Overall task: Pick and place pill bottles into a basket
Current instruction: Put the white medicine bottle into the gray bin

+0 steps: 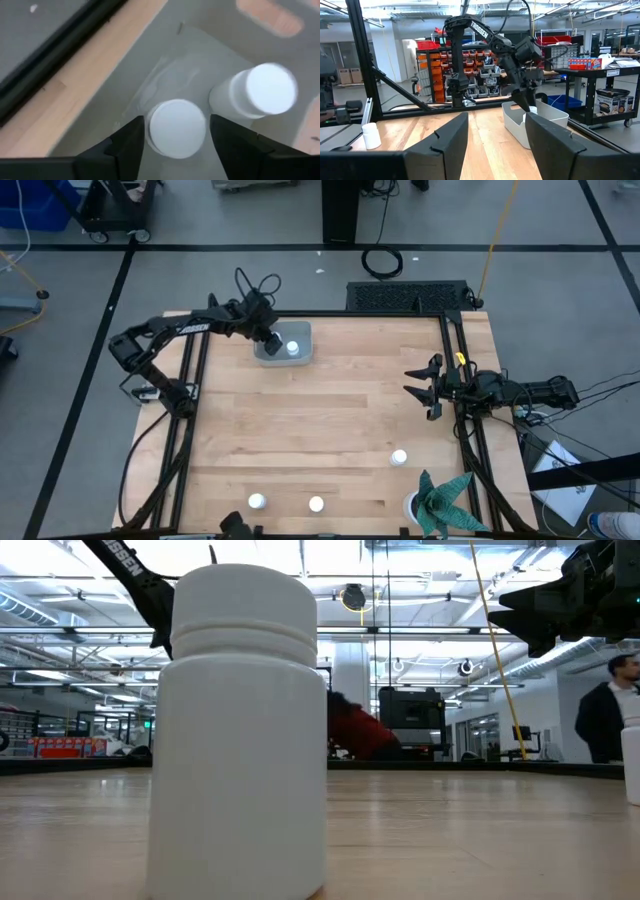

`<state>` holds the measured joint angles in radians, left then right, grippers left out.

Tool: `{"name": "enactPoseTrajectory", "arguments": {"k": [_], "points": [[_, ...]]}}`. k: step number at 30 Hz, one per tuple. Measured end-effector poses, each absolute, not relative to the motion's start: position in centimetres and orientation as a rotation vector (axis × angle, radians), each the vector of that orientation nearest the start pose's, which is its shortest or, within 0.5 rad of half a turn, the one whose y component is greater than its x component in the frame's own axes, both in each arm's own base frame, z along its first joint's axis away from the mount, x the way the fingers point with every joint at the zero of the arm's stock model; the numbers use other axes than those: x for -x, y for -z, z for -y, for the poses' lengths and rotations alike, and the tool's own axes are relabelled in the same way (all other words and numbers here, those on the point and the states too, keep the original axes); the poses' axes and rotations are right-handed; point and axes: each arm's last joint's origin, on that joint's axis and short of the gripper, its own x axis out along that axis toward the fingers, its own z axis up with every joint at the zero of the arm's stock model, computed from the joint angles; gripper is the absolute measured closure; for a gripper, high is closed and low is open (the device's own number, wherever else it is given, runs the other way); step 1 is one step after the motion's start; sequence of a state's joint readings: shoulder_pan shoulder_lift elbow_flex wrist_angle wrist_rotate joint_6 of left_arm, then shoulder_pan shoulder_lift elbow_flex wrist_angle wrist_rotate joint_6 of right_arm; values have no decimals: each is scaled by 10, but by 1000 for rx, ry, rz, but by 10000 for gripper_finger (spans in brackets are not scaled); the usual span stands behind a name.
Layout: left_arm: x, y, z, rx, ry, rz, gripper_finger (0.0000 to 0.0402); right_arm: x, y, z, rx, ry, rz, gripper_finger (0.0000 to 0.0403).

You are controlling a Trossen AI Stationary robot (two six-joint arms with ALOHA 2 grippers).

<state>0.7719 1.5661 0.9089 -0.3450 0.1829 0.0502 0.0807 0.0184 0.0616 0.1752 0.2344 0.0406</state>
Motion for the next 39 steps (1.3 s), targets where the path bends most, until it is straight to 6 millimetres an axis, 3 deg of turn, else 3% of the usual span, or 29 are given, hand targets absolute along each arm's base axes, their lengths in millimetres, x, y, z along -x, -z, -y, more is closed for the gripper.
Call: {"name": "enactPoseTrajectory", "arguments": {"k": [7,12,17,23,31,39], "points": [[-212,-207,-198,399,-521,-861,169,-92,-200,-1,-75,149,219,211],[-207,-238,-177,351,-496,-787,168,-92,-200,-1,-75,149,219,211],[-197,-268,-137,290,-390,-637,177,-92,-200,-1,-75,149,219,211],[-174,-277,-77,260,-186,-397,190,-92,-200,-1,-75,149,219,211],[-140,-260,-26,285,-73,-241,234,-92,-200,-1,-75,149,219,211],[-129,-223,-6,184,7,-124,337,-92,-200,-1,-75,149,219,211]]}}
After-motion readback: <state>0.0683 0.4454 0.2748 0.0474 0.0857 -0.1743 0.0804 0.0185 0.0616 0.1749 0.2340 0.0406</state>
